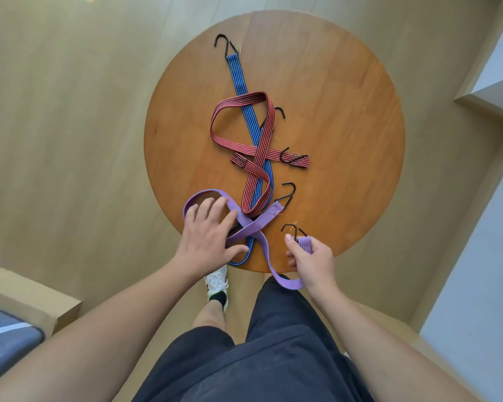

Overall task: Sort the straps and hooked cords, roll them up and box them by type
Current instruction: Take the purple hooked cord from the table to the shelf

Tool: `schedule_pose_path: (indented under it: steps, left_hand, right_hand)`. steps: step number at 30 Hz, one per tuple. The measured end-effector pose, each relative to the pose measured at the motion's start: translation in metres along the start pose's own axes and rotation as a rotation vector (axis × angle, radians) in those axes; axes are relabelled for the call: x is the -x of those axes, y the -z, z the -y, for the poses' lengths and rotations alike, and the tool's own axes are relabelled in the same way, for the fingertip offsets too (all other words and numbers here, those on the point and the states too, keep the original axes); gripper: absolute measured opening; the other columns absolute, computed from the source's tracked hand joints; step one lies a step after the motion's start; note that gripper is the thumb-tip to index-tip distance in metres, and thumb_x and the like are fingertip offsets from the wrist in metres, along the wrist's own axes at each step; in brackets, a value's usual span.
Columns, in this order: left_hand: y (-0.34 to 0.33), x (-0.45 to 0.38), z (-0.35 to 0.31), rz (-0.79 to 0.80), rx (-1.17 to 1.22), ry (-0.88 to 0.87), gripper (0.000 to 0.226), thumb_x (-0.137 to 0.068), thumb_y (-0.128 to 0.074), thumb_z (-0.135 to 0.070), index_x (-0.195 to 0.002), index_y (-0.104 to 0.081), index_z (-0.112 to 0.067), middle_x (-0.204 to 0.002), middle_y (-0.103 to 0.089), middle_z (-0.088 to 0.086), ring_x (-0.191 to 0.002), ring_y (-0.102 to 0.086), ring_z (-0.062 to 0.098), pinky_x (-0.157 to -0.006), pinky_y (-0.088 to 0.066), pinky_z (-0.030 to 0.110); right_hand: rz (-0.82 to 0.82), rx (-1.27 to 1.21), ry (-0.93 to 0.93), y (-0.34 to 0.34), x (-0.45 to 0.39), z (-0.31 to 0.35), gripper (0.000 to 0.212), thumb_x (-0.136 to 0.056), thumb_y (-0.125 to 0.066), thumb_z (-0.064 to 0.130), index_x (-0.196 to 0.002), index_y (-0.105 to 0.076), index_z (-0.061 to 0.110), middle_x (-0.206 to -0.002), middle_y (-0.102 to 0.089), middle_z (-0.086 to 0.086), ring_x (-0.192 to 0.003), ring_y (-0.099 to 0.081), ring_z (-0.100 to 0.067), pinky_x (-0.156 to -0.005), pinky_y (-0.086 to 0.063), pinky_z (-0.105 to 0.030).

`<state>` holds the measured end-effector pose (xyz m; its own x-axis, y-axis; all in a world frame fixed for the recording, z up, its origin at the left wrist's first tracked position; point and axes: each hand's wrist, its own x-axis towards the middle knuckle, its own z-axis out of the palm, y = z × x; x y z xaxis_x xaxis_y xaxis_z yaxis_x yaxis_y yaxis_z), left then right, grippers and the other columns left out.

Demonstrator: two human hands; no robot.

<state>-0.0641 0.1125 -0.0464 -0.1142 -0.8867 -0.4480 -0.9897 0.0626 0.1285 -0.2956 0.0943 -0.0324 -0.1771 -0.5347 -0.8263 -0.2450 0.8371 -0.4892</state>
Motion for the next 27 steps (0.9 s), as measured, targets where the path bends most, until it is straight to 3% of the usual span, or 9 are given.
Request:
schedule_pose_path:
  steps: [3,7,12,16,21,24,27]
  left_hand:
    - [-0.006,-0.004,-0.004,0.038,-0.071,-0.005,0.047,-0.068,-0.081,-0.049,-0.102,-0.07,-0.019,-0.13,-0.062,0.007,-0.111,-0.056,0.035,-0.08,-0.044,0.044]
    - [-0.016,-0.008,-0.001,-0.085,-0.001,-0.022,0.013,-0.068,-0.078,-0.016,-0.077,-0.068,-0.015,-0.081,-0.067,0.004,-0.075,-0.058,0.032,-0.059,-0.036,0.036]
    - [-0.004,0.014,-0.002,-0.106,0.172,-0.075,0.022,-0.064,-0.072,-0.005,-0.07,-0.054,-0.015,-0.059,-0.057,0.004,-0.061,-0.057,0.033,-0.058,-0.037,0.036]
    - [0.023,0.04,-0.002,-0.167,0.499,-0.08,0.007,-0.079,-0.059,-0.016,-0.078,-0.054,-0.011,-0.062,-0.057,0.004,-0.06,-0.055,0.034,-0.054,-0.031,0.032]
    - [0.076,0.053,-0.007,-0.261,0.712,-0.014,0.029,-0.078,-0.06,-0.043,-0.085,-0.065,-0.015,-0.064,-0.056,-0.007,-0.062,-0.049,0.019,-0.059,-0.033,0.032]
    - [0.124,0.059,-0.007,-0.246,0.904,-0.005,0.034,-0.074,-0.064,-0.046,-0.088,-0.071,-0.015,-0.071,-0.067,-0.001,-0.067,-0.057,0.02,-0.064,-0.044,0.031]
    - [0.171,0.069,-0.005,-0.24,1.006,-0.046,0.035,-0.07,-0.068,-0.047,-0.087,-0.073,-0.016,-0.072,-0.068,-0.004,-0.065,-0.055,0.01,-0.062,-0.044,0.027]
  right_hand:
    - [0.011,-0.102,-0.017,-0.004,0.011,0.001,0.024,-0.091,-0.073,0.03,-0.079,-0.067,0.01,-0.067,-0.064,-0.007,-0.056,-0.053,-0.019,-0.054,-0.048,-0.028]
    - [-0.049,-0.166,0.015,0.0,0.026,-0.004,0.024,-0.093,-0.071,0.03,-0.082,-0.066,0.009,-0.07,-0.064,-0.008,-0.057,-0.052,-0.017,-0.052,-0.047,-0.023]
    - [-0.122,-0.213,0.026,0.002,0.048,-0.008,0.03,-0.093,-0.071,0.032,-0.077,-0.059,0.01,-0.07,-0.062,-0.009,-0.059,-0.051,-0.017,-0.052,-0.047,-0.023]
    - [-0.143,-0.259,0.057,-0.003,0.069,-0.003,0.026,-0.093,-0.071,0.027,-0.076,-0.061,0.01,-0.068,-0.06,-0.008,-0.055,-0.049,-0.017,-0.051,-0.045,-0.023]
    - [-0.094,-0.29,0.153,-0.008,0.102,0.02,0.016,-0.089,-0.076,0.022,-0.082,-0.067,0.01,-0.066,-0.055,-0.006,-0.053,-0.046,-0.016,-0.049,-0.043,-0.022]
    - [-0.06,-0.347,0.19,-0.011,0.125,0.044,0.026,-0.094,-0.07,0.032,-0.083,-0.065,0.008,-0.063,-0.052,-0.003,-0.047,-0.043,-0.016,-0.048,-0.04,-0.025]
    - [-0.006,-0.457,0.256,-0.011,0.149,0.07,0.035,-0.101,-0.057,0.038,-0.098,-0.068,0.005,-0.063,-0.053,-0.005,-0.047,-0.044,-0.018,-0.051,-0.04,-0.029]
